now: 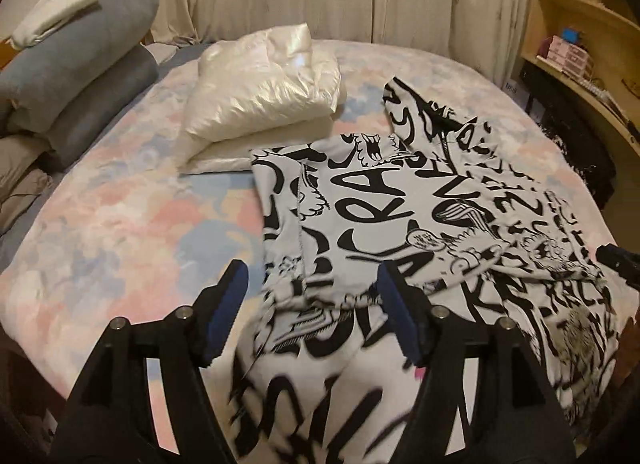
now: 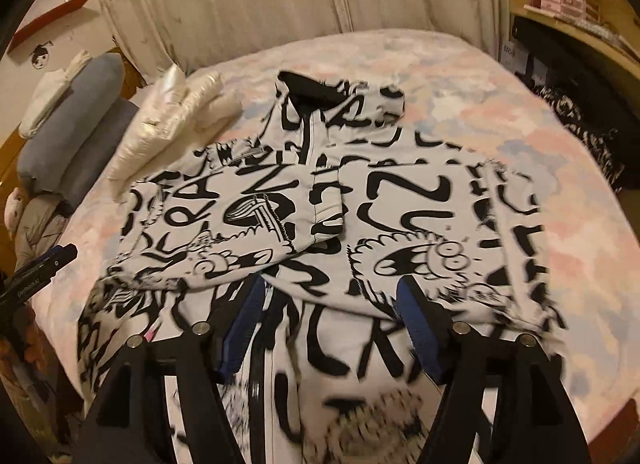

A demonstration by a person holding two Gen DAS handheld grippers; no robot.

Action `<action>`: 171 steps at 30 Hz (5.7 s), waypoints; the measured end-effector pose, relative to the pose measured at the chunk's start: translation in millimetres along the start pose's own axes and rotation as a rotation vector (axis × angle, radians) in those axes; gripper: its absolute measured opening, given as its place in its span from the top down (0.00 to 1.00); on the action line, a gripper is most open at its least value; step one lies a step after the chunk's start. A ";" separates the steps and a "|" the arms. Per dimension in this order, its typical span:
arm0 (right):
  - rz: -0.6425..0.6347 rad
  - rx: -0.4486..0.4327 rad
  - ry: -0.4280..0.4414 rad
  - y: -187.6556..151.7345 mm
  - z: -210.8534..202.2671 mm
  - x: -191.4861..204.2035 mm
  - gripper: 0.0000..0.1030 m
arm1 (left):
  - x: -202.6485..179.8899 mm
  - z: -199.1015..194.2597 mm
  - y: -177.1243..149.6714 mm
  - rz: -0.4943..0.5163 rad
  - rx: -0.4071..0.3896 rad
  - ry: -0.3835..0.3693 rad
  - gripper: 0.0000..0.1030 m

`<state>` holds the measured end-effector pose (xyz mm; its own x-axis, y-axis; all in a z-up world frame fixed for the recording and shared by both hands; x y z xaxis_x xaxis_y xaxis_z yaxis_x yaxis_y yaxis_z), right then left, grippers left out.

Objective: Fold large clothes

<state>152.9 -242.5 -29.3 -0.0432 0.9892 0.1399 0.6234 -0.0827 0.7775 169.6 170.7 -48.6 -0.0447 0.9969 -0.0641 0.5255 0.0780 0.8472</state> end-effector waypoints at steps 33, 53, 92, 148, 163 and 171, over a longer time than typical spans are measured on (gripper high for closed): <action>0.257 0.156 -0.083 -217.4 -174.5 -194.3 0.27 | 77.9 -59.2 -171.1 -0.217 0.178 -0.217 0.32; 0.204 0.137 -0.032 -236.5 -141.3 -153.7 0.65 | 57.7 -61.0 -193.4 -0.248 0.215 -0.337 0.30; 0.242 -0.149 0.023 -123.3 -233.7 -116.4 0.96 | 30.8 -119.1 -103.9 -0.458 0.097 -0.402 0.97; 0.122 0.170 -0.093 87.5 267.8 -212.6 0.16 | -3.9 271.4 18.4 -0.109 0.295 -0.184 0.45; 0.111 -0.037 -0.111 76.3 241.7 -199.5 0.94 | -36.1 255.8 30.5 0.006 0.101 -0.191 0.96; 0.110 0.087 -0.218 66.5 293.9 -211.1 0.94 | -35.9 306.7 3.3 0.002 0.170 -0.089 0.95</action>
<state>432.9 -421.3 -187.3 0.1923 0.9783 0.0777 0.6806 -0.1900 0.7076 433.5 136.4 -205.3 0.0284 0.9929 -0.1152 0.6618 0.0677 0.7466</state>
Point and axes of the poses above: each gripper's, at about its wrist camera, not at the fingertips, and z roughly the way its jaws point, x to its left, y to its top, the point moved 4 cm from there along z, roughly the way its jaws point, and after that the axes turned 15 degrees about -x, right-handed, at the moved point
